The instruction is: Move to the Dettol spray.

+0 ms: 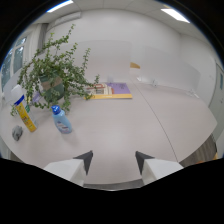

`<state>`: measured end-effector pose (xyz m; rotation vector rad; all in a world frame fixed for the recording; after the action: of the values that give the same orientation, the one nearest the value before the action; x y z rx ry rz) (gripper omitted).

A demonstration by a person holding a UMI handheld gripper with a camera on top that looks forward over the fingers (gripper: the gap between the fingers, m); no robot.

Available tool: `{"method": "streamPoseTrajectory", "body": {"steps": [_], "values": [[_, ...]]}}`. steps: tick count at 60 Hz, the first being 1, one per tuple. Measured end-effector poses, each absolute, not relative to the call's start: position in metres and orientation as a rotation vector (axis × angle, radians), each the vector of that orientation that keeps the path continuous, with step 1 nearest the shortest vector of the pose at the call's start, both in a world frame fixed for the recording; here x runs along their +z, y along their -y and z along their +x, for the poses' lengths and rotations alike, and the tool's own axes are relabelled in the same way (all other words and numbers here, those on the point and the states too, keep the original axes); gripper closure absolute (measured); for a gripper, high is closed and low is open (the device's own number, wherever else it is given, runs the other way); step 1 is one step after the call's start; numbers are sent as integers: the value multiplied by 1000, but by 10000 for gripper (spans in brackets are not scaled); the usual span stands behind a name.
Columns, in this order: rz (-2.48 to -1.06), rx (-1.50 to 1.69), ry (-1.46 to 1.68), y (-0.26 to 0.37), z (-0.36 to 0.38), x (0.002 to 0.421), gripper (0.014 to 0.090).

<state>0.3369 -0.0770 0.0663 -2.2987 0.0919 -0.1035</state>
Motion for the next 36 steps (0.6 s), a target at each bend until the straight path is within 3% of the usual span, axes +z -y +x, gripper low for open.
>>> {"method": "streamPoseTrajectory", "body": {"steps": [20, 36], "values": [[-2307, -123, -113, 87, 324, 63, 197], [-2320, -122, -107, 98, 266, 57, 206]]}}
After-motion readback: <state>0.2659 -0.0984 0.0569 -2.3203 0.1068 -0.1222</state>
